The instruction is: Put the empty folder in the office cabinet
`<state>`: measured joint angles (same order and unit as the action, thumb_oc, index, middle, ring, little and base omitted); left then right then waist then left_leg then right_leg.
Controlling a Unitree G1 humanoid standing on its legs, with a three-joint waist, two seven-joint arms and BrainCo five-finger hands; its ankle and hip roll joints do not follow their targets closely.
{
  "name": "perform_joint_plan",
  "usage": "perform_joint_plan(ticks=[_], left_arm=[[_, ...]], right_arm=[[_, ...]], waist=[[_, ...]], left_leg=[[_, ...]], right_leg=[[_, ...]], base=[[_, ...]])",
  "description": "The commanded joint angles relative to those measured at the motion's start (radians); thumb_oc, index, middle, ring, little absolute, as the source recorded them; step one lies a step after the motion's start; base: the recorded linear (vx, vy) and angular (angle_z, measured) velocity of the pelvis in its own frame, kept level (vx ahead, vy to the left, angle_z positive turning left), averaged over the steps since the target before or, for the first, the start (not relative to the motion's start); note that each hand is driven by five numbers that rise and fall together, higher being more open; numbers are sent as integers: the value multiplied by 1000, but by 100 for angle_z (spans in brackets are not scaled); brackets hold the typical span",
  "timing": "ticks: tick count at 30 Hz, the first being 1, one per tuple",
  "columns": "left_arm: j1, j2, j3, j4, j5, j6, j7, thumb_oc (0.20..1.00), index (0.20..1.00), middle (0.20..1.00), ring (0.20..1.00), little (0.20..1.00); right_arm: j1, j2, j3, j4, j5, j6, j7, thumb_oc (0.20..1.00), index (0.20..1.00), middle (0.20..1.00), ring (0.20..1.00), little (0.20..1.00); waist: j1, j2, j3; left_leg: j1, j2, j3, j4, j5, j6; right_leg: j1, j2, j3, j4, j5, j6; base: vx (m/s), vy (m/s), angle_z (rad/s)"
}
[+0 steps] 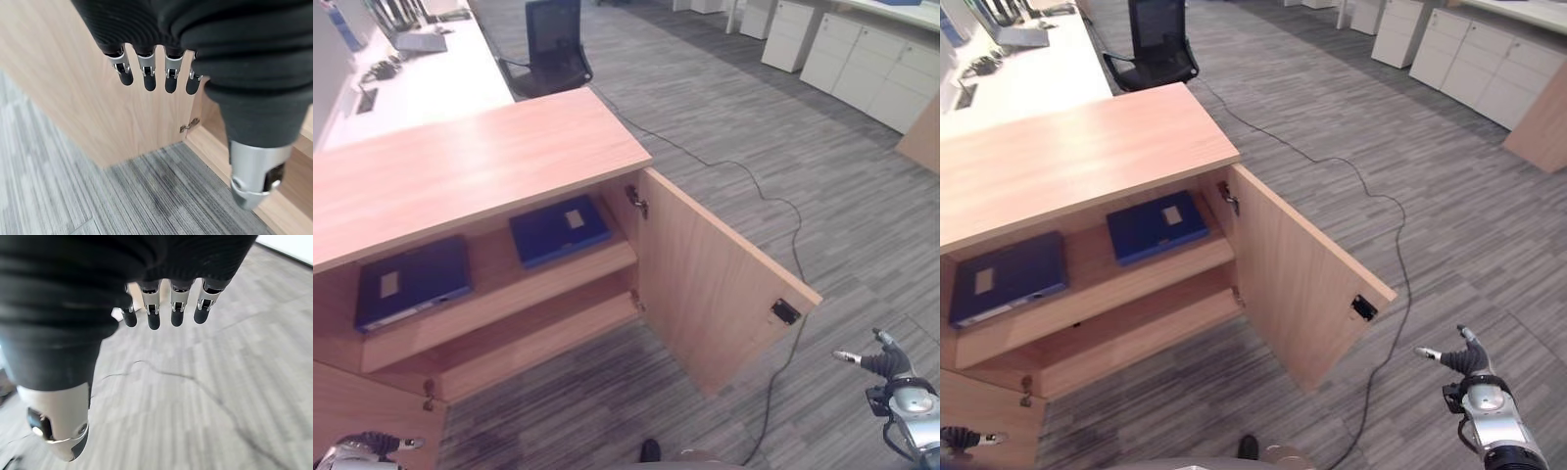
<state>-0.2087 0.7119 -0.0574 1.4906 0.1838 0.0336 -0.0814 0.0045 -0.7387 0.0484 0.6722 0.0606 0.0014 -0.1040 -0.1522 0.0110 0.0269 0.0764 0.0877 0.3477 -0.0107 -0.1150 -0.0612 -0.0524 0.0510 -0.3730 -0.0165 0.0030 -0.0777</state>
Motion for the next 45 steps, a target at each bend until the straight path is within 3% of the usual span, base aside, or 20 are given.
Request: perform_joint_plan(ticks=[1, 15, 18, 20, 22, 23, 26, 29, 30, 32, 40, 45], left_arm=[[40, 11, 8, 45, 25, 5, 21, 1000, 1000, 1000, 1000, 1000], [48, 75, 31, 74, 110, -1, -19, 1000, 1000, 1000, 1000, 1000], [117, 43, 70, 6, 72, 8, -5, 1000, 1000, 1000, 1000, 1000], [122, 38, 67, 8, 73, 5, -10, 1000, 1000, 1000, 1000, 1000], [135, 35, 59, 4, 79, -3, -22, 1000, 1000, 1000, 1000, 1000], [138, 26, 45, -6, 83, -10, -24, 1000, 1000, 1000, 1000, 1000], [143, 3, 38, -8, 81, -12, -16, 1000, 1000, 1000, 1000, 1000], [152, -26, 24, -11, 79, -18, -9, 1000, 1000, 1000, 1000, 1000], [161, -45, 14, -15, 78, -22, -6, 1000, 1000, 1000, 1000, 1000], [168, -56, 6, -22, 76, -25, -1, 1000, 1000, 1000, 1000, 1000], [203, -114, 6, -43, 54, -35, 22, 1000, 1000, 1000, 1000, 1000], [221, -124, 9, -50, 68, -43, 18, 1000, 1000, 1000, 1000, 1000]], right_arm=[[-56, 24, -11, -27, -29, -52, 3, 1000, 1000, 1000, 1000, 1000], [-91, -69, 197, -406, 93, -103, 243, 1000, 1000, 1000, 1000, 1000], [-106, -96, 251, -562, 260, -99, 364, 1000, 1000, 1000, 1000, 1000], [-104, -97, 267, -591, 285, -108, 377, 1000, 1000, 1000, 1000, 1000], [-129, -85, 321, -636, 330, -115, 415, 1000, 1000, 1000, 1000, 1000], [-186, -24, 401, -690, 409, -123, 446, 1000, 1000, 1000, 1000, 1000], [-238, 92, 483, -716, 533, -116, 466, 1000, 1000, 1000, 1000, 1000], [-279, 232, 575, -717, 688, -89, 490, 1000, 1000, 1000, 1000, 1000], [-298, 313, 642, -722, 780, -51, 509, 1000, 1000, 1000, 1000, 1000], [-327, 371, 705, -721, 845, -30, 523, 1000, 1000, 1000, 1000, 1000], [-383, 470, 795, -674, 872, -34, 529, 1000, 1000, 1000, 1000, 1000], [-380, 446, 818, -669, 824, -28, 534, 1000, 1000, 1000, 1000, 1000]], waist=[[24, -32, -36], [50, -20, -59], [76, -35, -57], [77, -29, -60], [84, -37, -59], [96, -38, -61], [109, -40, -61], [127, -42, -60], [140, -44, -57], [156, -47, -54], [228, -56, -43], [272, -55, -42]], left_leg=[[14, -21, -41, -34, 3, 16], [39, -37, -44, -74, 29, 24], [22, -42, -39, -70, 52, 30], [30, -37, -49, -72, 35, 25], [13, -45, -43, -70, 55, 29], [3, -49, -49, -72, 60, 30], [-4, -53, -57, -73, 64, 32], [-10, -57, -63, -72, 69, 34], [-15, -60, -69, -72, 72, 34], [-21, -63, -79, -71, 76, 34], [-54, -81, -142, -61, 90, 33], [-67, -97, -186, -54, 93, 36]], right_leg=[[23, -82, 91, -71, 9, 201], [31, -98, 96, -71, 5, 205], [19, -112, 82, -71, 19, 197], [26, -107, 86, -71, 7, 205], [12, -120, 69, -71, 26, 200], [4, -126, 62, -71, 31, 201], [0, -132, 56, -71, 35, 201], [-2, -138, 52, -71, 40, 199], [-3, -143, 44, -71, 44, 198], [-4, -148, 35, -71, 46, 198], [2, -175, -23, -71, 55, 200], [18, -200, -72, -71, 59, 205]], base=[[-32, 68, -9], [-38, 37, -1], [-60, 26, -8], [43, 27, -4], [-118, 30, 2], [-131, 41, 1], [-29, 25, -2], [-31, 34, 5], [-41, 48, 14], [-42, 50, 22], [-33, 37, 41], [-9, 43, 34]])
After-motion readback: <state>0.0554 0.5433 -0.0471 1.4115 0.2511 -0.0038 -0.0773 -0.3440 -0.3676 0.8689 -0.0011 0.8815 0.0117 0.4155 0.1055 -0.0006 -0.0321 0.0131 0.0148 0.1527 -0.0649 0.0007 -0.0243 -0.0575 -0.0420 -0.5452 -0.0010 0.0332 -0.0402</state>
